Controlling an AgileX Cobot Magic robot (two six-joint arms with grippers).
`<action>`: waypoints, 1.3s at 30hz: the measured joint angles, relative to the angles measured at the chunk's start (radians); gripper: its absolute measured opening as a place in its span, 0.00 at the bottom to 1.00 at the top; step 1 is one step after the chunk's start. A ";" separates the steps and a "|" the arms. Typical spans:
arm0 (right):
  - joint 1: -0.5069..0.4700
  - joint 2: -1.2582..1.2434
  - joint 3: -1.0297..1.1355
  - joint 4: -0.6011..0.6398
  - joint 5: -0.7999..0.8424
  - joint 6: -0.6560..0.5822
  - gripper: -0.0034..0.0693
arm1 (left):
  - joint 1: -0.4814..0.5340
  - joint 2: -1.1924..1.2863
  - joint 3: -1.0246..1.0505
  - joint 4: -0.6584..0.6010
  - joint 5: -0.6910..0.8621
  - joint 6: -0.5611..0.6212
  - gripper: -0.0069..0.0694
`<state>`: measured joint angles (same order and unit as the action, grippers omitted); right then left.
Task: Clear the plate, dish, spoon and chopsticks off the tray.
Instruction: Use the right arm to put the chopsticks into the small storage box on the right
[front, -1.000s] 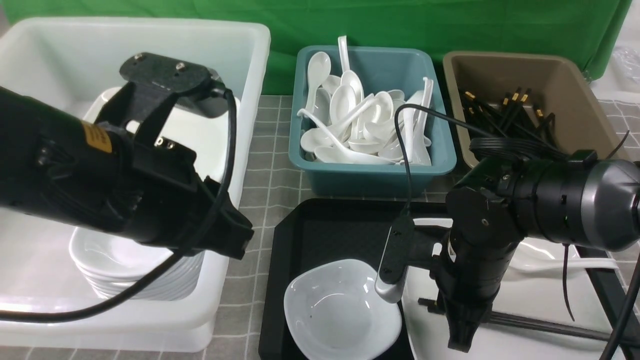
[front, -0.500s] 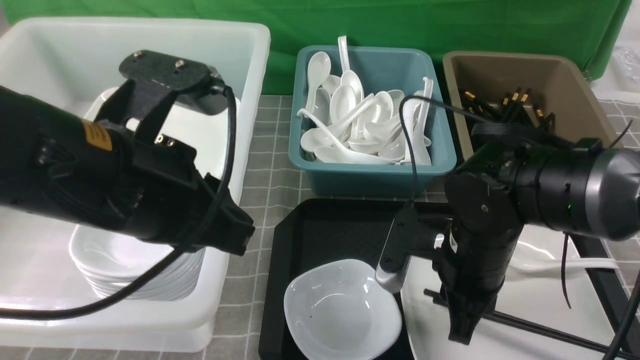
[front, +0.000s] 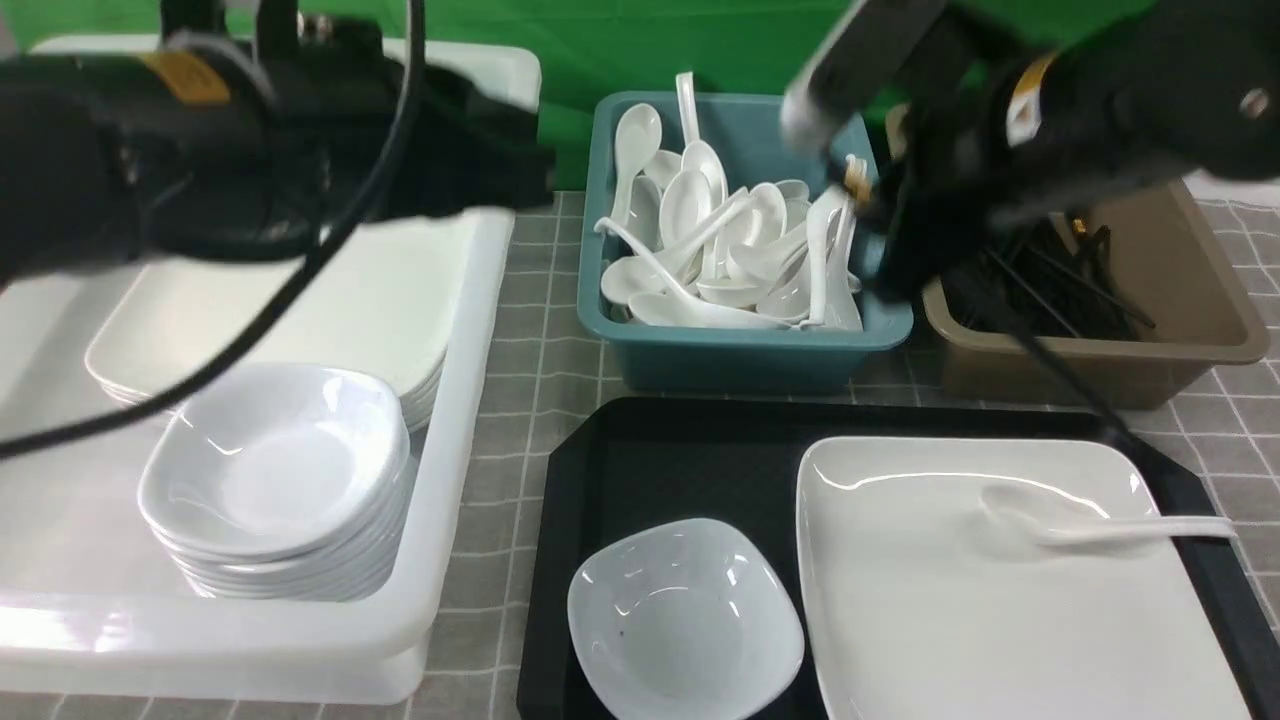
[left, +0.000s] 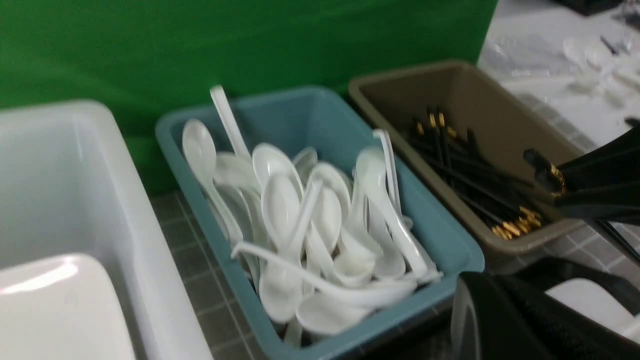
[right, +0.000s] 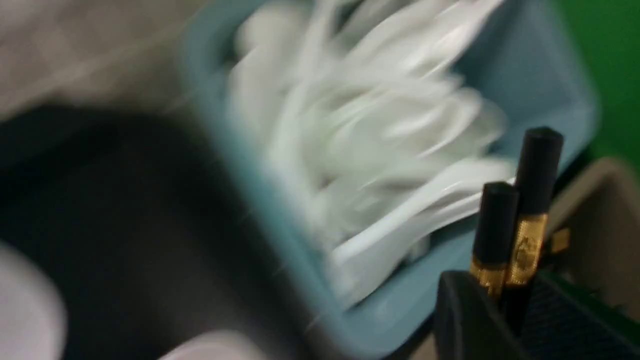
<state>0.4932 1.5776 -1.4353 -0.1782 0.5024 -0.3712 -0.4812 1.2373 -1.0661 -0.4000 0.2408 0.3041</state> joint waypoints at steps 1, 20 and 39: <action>-0.021 0.000 -0.007 0.000 -0.044 0.012 0.26 | 0.000 0.017 -0.018 -0.008 -0.012 0.018 0.10; -0.330 0.225 -0.016 -0.001 -0.533 0.147 0.26 | -0.217 0.403 -0.313 -0.035 0.118 0.138 0.10; -0.395 -0.002 -0.019 -0.003 -0.048 0.282 0.29 | -0.220 0.397 -0.317 0.107 0.397 0.006 0.10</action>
<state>0.0982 1.5751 -1.4542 -0.1809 0.4543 -0.0896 -0.7009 1.6339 -1.3836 -0.2934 0.6378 0.3104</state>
